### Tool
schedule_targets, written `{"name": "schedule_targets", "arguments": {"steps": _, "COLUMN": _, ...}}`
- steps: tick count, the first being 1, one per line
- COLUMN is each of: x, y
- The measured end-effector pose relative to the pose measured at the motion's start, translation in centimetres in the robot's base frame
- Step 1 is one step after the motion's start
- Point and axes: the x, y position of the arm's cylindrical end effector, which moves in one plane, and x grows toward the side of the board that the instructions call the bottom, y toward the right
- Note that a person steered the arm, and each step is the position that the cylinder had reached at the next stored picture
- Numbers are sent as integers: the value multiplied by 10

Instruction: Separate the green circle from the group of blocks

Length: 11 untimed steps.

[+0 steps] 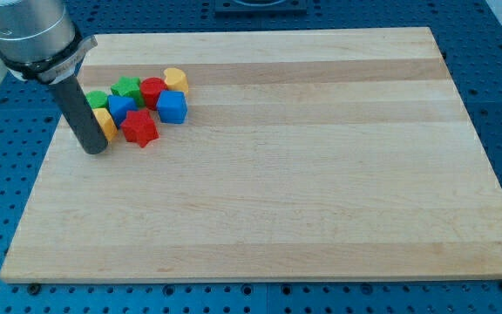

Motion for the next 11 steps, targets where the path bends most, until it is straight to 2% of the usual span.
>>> {"name": "schedule_targets", "arguments": {"steps": 1, "x": 2, "y": 0}}
{"name": "schedule_targets", "arguments": {"steps": 3, "x": 8, "y": -49}}
{"name": "schedule_targets", "arguments": {"steps": 5, "x": -57, "y": -59}}
{"name": "schedule_targets", "arguments": {"steps": 7, "x": -83, "y": -27}}
{"name": "schedule_targets", "arguments": {"steps": 9, "x": -82, "y": 9}}
{"name": "schedule_targets", "arguments": {"steps": 11, "x": -73, "y": 69}}
